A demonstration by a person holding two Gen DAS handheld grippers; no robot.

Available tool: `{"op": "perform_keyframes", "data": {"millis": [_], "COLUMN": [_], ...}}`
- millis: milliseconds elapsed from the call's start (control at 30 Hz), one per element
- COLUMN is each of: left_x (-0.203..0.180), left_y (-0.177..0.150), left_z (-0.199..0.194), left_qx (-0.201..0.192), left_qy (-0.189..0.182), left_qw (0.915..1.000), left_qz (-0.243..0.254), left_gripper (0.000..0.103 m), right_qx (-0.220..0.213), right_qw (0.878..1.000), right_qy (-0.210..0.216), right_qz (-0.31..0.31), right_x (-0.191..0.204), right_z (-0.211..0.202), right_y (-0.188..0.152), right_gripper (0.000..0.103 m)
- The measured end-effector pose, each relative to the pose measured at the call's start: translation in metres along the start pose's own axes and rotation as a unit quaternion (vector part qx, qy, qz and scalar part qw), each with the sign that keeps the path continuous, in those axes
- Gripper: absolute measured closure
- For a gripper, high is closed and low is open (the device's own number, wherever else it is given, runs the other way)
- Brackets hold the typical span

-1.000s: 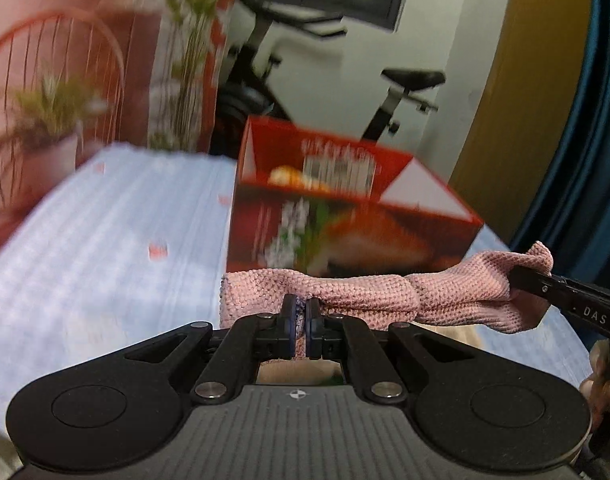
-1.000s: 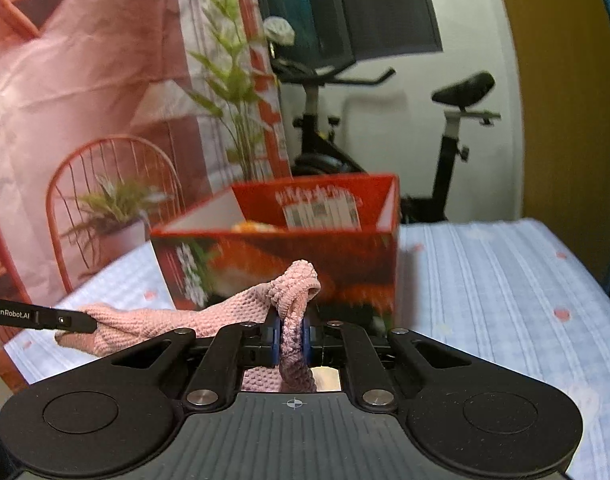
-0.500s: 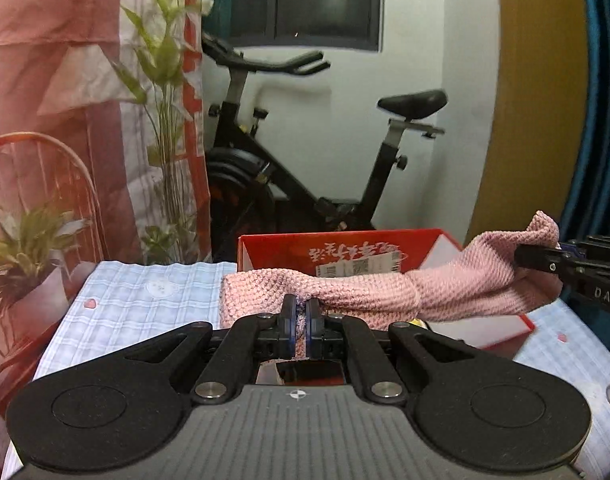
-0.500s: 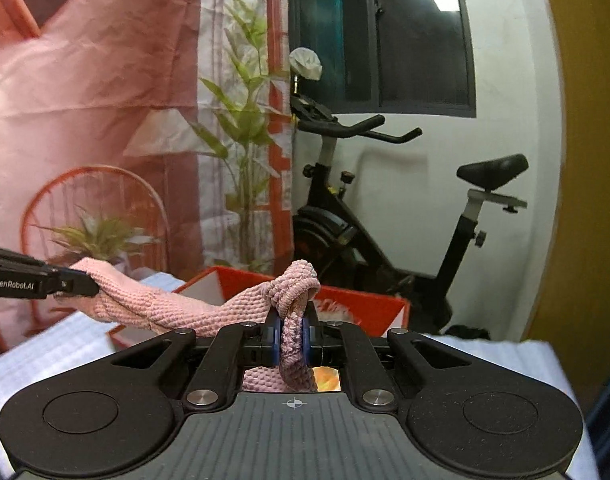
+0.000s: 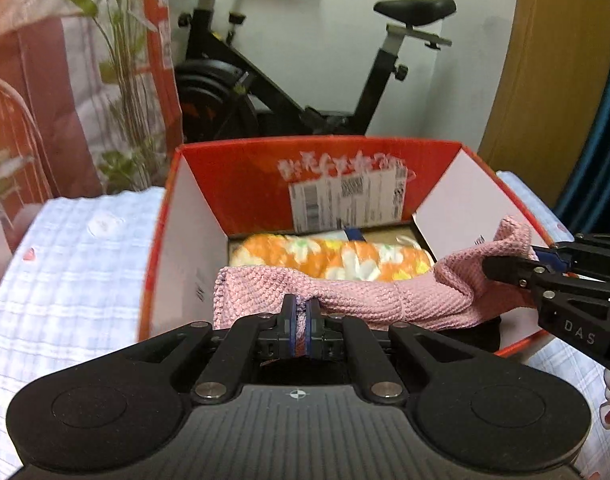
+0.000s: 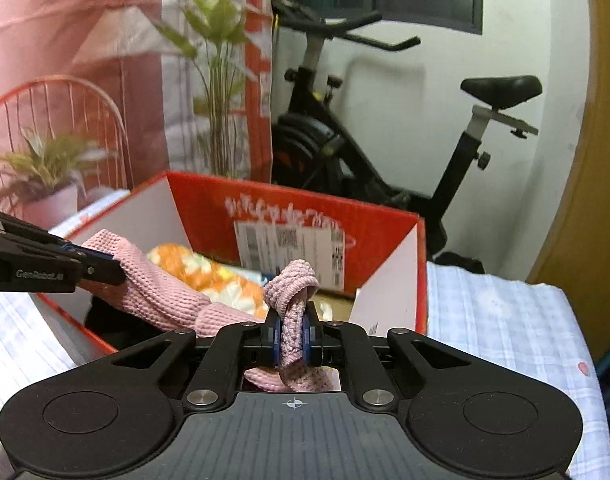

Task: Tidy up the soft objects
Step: 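Open both grippers to drop the pink towel into the box, then lower both tools onto the cream knit cloth on the pile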

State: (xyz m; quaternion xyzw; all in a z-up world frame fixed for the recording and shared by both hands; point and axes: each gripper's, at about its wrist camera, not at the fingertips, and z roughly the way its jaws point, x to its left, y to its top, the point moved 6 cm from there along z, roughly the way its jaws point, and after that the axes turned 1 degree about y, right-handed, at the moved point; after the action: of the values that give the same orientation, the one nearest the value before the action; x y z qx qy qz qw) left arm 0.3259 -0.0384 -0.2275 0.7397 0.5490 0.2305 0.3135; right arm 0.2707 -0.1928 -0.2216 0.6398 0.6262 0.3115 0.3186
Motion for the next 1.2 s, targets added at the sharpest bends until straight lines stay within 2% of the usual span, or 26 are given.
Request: {"op": "perform_keyframes", "data": {"millis": [100,200,233,333,400,467,500,700,867,1033,1200], "left_x": [-0.001,0.004,0.005,0.009,0.012,0.014,0.014,0.015,0.015,0.022,0.034], "left_y": [-0.002,-0.002,0.000,0.004,0.007,0.007,0.007,-0.014,-0.045,-0.086,-0.117], "left_z": [0.005,0.001,0.000,-0.014,-0.026,-0.042,-0.048,-0.082,-0.102,-0.102,-0.086], "left_qx": [0.007,0.005,0.004,-0.014,-0.035,-0.051,-0.056,-0.071,-0.073,-0.057,-0.027], "left_qy": [-0.008,-0.024,-0.028,-0.037,-0.033,-0.034,-0.038,-0.050,-0.054,-0.042,-0.033], "left_qw": [0.9999,0.9997,0.9996,0.9991,0.9987,0.9979,0.9974,0.9959,0.9955,0.9969,0.9970], "left_qz": [0.005,0.001,-0.003,-0.013,-0.017,-0.022,-0.023,-0.027,-0.026,-0.035,-0.065], "left_gripper": [0.097,0.093,0.088,0.049,0.046,0.046,0.045,0.045,0.045,0.045,0.045], "right_qx": [0.008,0.007,0.002,-0.016,-0.026,-0.036,-0.045,-0.074,-0.080,-0.082,-0.058], "right_qw": [1.000,1.000,1.000,1.000,1.000,0.999,0.999,0.997,0.995,0.995,0.996], "right_qy": [-0.001,-0.004,-0.001,-0.003,-0.005,-0.005,-0.004,0.012,0.026,0.027,0.026], "right_qz": [0.000,0.002,0.003,-0.001,-0.001,0.009,0.016,0.032,0.052,0.048,0.066], "right_x": [0.001,-0.002,-0.003,-0.007,-0.009,-0.010,-0.011,-0.013,-0.012,-0.010,-0.014], "right_z": [0.004,0.002,-0.001,-0.013,-0.020,-0.030,-0.037,-0.074,-0.095,-0.110,-0.107], "right_y": [-0.006,-0.008,-0.007,-0.001,0.002,0.004,0.004,-0.007,-0.031,-0.058,-0.094], "right_gripper": [0.091,0.079,0.073,0.058,0.051,0.033,0.030,0.028,0.028,0.028,0.029]}}
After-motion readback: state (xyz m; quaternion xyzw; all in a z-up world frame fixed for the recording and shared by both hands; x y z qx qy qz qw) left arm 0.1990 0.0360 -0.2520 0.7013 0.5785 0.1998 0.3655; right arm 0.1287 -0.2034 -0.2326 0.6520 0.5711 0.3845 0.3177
